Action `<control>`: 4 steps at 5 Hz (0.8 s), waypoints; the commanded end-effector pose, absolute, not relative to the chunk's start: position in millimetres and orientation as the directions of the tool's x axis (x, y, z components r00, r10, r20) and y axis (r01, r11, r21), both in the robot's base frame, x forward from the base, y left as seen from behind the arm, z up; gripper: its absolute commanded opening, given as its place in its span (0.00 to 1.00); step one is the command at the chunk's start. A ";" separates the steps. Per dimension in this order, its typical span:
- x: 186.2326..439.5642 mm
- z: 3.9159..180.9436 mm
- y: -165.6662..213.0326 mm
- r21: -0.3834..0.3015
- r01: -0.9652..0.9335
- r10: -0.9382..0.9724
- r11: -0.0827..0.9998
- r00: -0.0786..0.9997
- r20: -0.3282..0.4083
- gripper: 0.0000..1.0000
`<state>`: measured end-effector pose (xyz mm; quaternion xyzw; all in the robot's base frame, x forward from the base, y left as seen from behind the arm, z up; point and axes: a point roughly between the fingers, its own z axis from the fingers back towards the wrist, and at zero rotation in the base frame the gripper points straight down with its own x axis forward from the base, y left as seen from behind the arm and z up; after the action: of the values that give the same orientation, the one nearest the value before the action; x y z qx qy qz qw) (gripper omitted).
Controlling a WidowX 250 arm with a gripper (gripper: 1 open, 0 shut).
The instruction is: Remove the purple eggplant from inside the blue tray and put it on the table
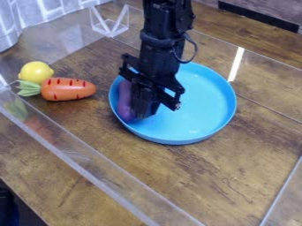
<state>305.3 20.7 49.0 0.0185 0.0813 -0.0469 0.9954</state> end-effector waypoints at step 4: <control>340.2 161.4 65.7 0.074 -0.050 0.042 0.996 0.994 0.104 0.00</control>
<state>338.5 57.4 129.9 0.0296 -0.0025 0.0113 0.9995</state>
